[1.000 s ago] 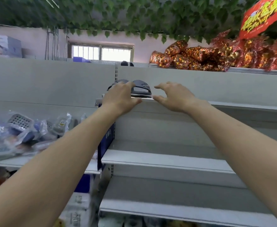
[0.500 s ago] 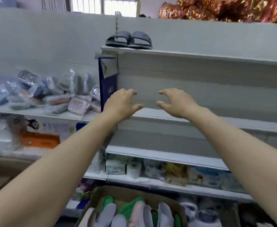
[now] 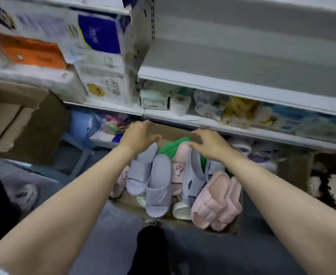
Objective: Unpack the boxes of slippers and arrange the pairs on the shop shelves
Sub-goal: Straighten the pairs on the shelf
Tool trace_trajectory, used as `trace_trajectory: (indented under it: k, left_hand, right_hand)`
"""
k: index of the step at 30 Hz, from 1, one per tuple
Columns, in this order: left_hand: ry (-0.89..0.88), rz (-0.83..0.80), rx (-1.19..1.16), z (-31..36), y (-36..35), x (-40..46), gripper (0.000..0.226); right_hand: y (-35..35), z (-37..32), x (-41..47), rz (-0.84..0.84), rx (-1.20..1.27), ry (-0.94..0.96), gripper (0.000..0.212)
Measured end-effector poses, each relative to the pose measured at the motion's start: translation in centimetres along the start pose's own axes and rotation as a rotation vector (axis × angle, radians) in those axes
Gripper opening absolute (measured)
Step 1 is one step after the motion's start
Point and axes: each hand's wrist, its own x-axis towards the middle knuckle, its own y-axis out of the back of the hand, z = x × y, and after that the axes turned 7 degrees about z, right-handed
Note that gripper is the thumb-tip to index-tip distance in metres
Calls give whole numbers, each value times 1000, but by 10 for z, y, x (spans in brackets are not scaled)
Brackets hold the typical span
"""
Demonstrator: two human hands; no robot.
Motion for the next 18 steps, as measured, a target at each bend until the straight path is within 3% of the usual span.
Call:
trace_trajectory:
  k: [5, 8, 9, 14, 18]
  left_hand:
    - [217, -177, -96, -79, -81, -23, 69]
    - [344, -225, -150, -116, -111, -39, 75]
    - [381, -233, -182, -128, -119, -42, 77]
    - [468, -279, -309, -163, -137, -47, 65]
    - [584, -310, -397, -193, -155, -40, 87]
  right_hand:
    - [-125, 6, -11, -325, 327, -244, 45]
    - [-191, 12, -19, -428, 424, -361, 42]
    - [-207, 12, -21, -459, 452, -413, 47]
    - [-254, 11, -22, -504, 587, -659, 112]
    - [-276, 18, -17, -429, 670, -712, 115]
